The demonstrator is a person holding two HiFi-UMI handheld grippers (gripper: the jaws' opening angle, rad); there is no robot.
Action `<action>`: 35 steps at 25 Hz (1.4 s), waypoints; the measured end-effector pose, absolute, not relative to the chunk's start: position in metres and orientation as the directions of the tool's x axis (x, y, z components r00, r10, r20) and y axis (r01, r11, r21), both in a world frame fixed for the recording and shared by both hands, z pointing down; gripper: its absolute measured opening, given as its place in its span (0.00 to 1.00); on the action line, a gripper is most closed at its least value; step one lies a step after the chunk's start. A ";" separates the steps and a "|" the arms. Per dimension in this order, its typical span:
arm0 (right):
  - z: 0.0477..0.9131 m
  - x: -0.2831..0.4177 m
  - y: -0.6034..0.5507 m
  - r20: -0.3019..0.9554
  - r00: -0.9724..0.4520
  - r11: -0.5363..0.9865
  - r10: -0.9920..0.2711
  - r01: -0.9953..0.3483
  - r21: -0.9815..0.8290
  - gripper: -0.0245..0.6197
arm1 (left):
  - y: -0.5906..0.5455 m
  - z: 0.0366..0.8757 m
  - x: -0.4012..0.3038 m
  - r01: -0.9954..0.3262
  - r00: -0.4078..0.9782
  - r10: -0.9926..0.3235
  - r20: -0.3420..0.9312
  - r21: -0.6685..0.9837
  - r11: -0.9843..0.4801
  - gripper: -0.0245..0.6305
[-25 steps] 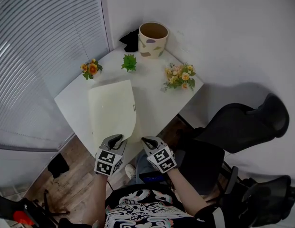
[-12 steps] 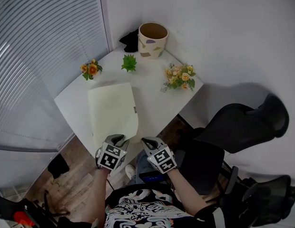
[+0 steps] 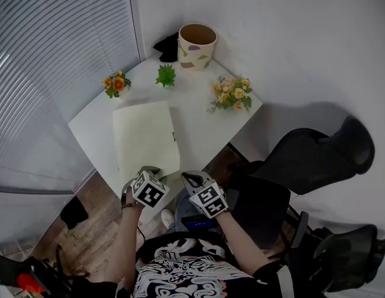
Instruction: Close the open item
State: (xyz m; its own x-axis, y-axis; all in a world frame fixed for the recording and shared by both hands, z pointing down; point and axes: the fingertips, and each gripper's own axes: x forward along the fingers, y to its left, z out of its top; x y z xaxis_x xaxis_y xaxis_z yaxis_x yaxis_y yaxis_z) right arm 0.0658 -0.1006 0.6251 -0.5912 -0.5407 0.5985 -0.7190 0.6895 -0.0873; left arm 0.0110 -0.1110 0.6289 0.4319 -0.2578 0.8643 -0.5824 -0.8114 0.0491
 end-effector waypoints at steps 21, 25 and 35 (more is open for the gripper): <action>0.628 0.064 -0.102 0.663 -0.560 0.682 -0.496 -0.724 -0.101 0.04 | -0.111 0.631 0.013 -0.582 0.419 -0.273 0.866 0.025 -0.813 0.19; 0.627 0.064 -0.102 0.664 -0.554 0.677 -0.502 -0.730 -0.097 0.04 | -0.111 0.630 0.013 -0.582 0.419 -0.278 0.865 0.021 -0.813 0.19; 0.627 0.064 -0.102 0.672 -0.549 0.682 -0.497 -0.726 -0.089 0.04 | -0.111 0.630 0.013 -0.578 0.418 -0.274 0.866 0.021 -0.816 0.19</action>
State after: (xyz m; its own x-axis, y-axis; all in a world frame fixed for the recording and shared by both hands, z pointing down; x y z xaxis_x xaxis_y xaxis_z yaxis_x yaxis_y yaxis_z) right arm 0.0639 -0.1016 0.6273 -0.5485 -0.4973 0.6722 -0.7264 0.6815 -0.0886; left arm 0.0130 -0.1110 0.6302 0.4179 -0.2740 0.8662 -0.5783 -0.8156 0.0210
